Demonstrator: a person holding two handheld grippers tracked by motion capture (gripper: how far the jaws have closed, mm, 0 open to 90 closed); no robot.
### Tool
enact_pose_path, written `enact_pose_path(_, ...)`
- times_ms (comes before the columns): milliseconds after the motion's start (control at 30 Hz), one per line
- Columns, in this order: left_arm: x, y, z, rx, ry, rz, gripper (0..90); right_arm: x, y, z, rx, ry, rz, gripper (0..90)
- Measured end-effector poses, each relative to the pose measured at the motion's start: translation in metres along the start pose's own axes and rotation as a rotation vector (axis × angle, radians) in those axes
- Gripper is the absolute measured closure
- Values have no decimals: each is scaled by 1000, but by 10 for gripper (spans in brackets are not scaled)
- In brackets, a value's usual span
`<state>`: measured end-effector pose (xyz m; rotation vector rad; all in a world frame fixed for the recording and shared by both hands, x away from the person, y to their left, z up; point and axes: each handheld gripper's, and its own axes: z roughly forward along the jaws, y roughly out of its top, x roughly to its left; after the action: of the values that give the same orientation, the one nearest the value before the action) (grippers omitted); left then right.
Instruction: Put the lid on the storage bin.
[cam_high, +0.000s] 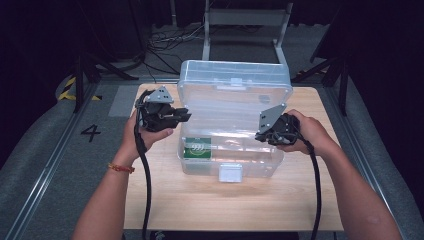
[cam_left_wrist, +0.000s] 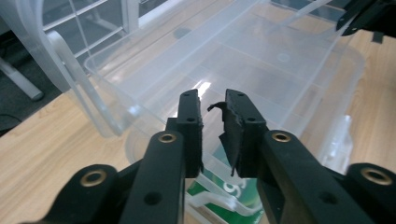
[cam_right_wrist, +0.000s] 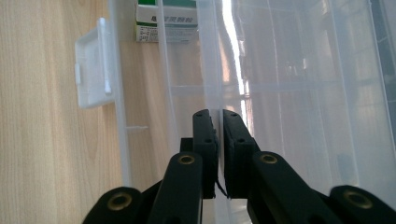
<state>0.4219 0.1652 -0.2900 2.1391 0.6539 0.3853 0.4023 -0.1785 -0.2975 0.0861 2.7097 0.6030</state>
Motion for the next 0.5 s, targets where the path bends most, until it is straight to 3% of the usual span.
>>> enact_pose_path(67, 5, 2, 3, -6, -19, -11, 812, 0, 0, 0, 3, -6, 1, 860)
enact_pose_path(367, 25, 9, 7, 11, 59, -38, 868, 2, 0, 1, 4, -1, -3, 860)
enact_pose_path(500, 30, 9, 6, 0, 66, -50, 890, 4, -1, 1, 1, -2, -3, 859)
